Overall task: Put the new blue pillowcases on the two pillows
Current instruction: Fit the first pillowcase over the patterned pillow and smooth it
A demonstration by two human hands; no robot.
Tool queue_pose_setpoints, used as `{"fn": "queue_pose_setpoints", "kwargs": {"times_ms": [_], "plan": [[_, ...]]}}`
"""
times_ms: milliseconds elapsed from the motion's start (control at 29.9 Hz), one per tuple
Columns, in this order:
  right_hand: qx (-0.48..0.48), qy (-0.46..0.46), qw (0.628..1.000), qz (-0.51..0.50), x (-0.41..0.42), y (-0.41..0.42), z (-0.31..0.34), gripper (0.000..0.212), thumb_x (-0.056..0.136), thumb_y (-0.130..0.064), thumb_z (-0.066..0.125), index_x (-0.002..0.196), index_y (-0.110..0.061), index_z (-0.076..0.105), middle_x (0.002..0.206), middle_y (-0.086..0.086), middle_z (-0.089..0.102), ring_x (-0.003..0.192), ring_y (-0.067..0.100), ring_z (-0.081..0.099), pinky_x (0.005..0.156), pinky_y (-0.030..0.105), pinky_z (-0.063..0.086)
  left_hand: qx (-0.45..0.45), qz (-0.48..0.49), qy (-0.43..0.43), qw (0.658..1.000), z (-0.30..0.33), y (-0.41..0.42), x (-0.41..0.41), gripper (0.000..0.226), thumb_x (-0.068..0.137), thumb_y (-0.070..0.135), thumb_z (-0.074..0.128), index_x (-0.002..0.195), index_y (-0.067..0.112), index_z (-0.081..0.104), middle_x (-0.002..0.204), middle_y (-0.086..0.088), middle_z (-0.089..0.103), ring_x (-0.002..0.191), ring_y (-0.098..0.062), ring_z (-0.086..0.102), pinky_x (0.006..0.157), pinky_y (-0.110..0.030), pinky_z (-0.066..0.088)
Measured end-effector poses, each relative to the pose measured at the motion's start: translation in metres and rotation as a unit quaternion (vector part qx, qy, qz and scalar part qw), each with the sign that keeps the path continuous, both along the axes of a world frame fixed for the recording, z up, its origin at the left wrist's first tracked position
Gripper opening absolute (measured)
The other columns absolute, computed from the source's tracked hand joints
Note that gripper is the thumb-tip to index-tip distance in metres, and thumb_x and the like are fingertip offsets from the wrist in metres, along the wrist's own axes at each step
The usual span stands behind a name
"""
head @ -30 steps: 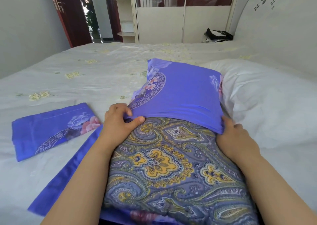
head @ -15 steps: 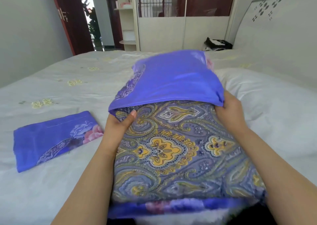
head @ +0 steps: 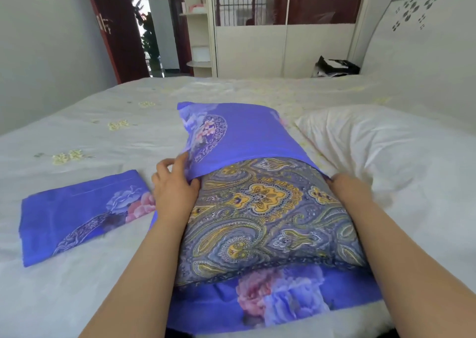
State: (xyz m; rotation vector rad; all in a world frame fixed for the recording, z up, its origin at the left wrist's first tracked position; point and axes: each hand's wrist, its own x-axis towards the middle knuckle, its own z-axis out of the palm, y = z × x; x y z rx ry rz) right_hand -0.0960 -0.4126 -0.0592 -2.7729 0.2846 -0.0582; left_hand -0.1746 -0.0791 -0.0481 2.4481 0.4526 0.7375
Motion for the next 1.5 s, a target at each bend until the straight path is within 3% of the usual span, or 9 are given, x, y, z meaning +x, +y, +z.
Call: {"fn": "queue_pose_setpoints", "kwargs": {"times_ms": [200, 367, 467, 601, 801, 1035, 1202, 1302, 1503], "plan": [[-0.047, 0.059, 0.997, -0.021, 0.004, 0.002, 0.006, 0.038, 0.099, -0.031, 0.038, 0.128, -0.012, 0.053, 0.136, 0.012, 0.051, 0.125, 0.029, 0.047, 0.102, 0.038, 0.032, 0.056, -0.018, -0.079, 0.995, 0.019, -0.008, 0.003, 0.015, 0.086, 0.02, 0.059, 0.096, 0.016, 0.069, 0.099, -0.01, 0.066, 0.091, -0.034, 0.06, 0.073, -0.037, 0.045], [0.028, -0.173, 0.979, 0.1, 0.008, -0.005, 0.017, 0.048, 0.092, -0.022, 0.055, 0.137, -0.022, 0.041, 0.134, 0.011, 0.043, 0.117, 0.035, 0.051, 0.094, 0.048, 0.042, 0.097, -0.054, -0.116, 0.987, 0.021, -0.014, -0.009, 0.019, 0.087, 0.024, 0.064, 0.104, 0.016, 0.065, 0.099, -0.007, 0.059, 0.094, -0.03, 0.054, 0.071, -0.034, 0.04], [0.058, -0.295, 0.931, 0.205, 0.003, 0.011, 0.036, 0.046, 0.087, -0.017, 0.063, 0.131, -0.02, 0.053, 0.126, 0.007, 0.051, 0.112, 0.029, 0.053, 0.089, 0.04, 0.045, 0.16, -0.085, -0.127, 0.975, 0.028, -0.022, -0.003, 0.044, 0.083, 0.02, 0.068, 0.125, 0.021, 0.057, 0.117, -0.008, 0.053, 0.105, -0.03, 0.047, 0.08, -0.039, 0.044], [0.022, -0.328, 0.915, 0.234, -0.004, 0.042, 0.038, 0.024, 0.09, -0.014, 0.058, 0.113, -0.017, 0.066, 0.109, 0.005, 0.062, 0.101, 0.027, 0.058, 0.076, 0.037, 0.049, 0.141, -0.088, -0.133, 0.977, 0.019, -0.03, 0.005, 0.014, 0.087, 0.017, 0.062, 0.098, 0.018, 0.071, 0.094, -0.005, 0.065, 0.091, -0.032, 0.058, 0.071, -0.038, 0.047], [0.086, -0.457, 0.862, 0.2, -0.022, 0.043, 0.025, 0.009, 0.091, -0.007, 0.053, 0.093, -0.008, 0.061, 0.094, 0.009, 0.059, 0.089, 0.019, 0.049, 0.07, 0.026, 0.034, 0.126, -0.09, -0.264, 0.952, 0.011, -0.035, -0.009, 0.009, 0.088, 0.011, 0.059, 0.085, 0.011, 0.067, 0.085, -0.003, 0.064, 0.079, -0.023, 0.048, 0.07, -0.034, 0.039], [0.054, -0.25, 0.937, 0.24, -0.025, 0.039, 0.031, 0.011, 0.091, -0.006, 0.049, 0.095, -0.011, 0.058, 0.101, 0.009, 0.054, 0.097, 0.03, 0.052, 0.075, 0.035, 0.039, 0.09, -0.171, -0.135, 0.972, 0.004, -0.022, -0.018, 0.024, 0.092, 0.025, 0.05, 0.108, 0.019, 0.067, 0.101, 0.0, 0.061, 0.095, -0.024, 0.053, 0.087, -0.029, 0.038], [0.061, -0.305, 0.901, 0.301, -0.073, 0.062, 0.054, 0.025, 0.093, -0.019, 0.051, 0.117, -0.017, 0.057, 0.113, 0.0, 0.055, 0.102, 0.017, 0.051, 0.079, 0.029, 0.041, 0.06, -0.319, -0.083, 0.942, 0.019, -0.021, -0.049, 0.042, 0.089, 0.046, 0.049, 0.128, 0.033, 0.055, 0.132, 0.013, 0.05, 0.122, -0.007, 0.039, 0.105, -0.015, 0.021], [0.006, -0.342, 0.859, 0.38, -0.112, 0.091, 0.05, 0.032, 0.09, -0.026, 0.05, 0.12, -0.018, 0.058, 0.117, 0.0, 0.058, 0.109, 0.022, 0.053, 0.091, 0.037, 0.043, 0.056, -0.344, -0.01, 0.937, 0.012, -0.015, -0.068, 0.064, 0.077, 0.066, 0.049, 0.136, 0.042, 0.043, 0.146, 0.015, 0.034, 0.135, -0.009, 0.027, 0.111, -0.02, 0.015], [-0.237, -0.251, 0.828, 0.441, -0.163, 0.125, -0.007, 0.11, 0.064, -0.082, 0.044, 0.147, -0.012, 0.026, 0.147, 0.017, 0.038, 0.138, 0.039, 0.03, 0.111, 0.057, 0.018, -0.114, -0.146, 0.153, 0.971, -0.005, 0.014, -0.092, 0.058, 0.09, 0.053, 0.046, 0.139, 0.022, 0.04, 0.128, -0.005, 0.051, 0.112, -0.019, 0.053, 0.094, -0.028, 0.039]]}}
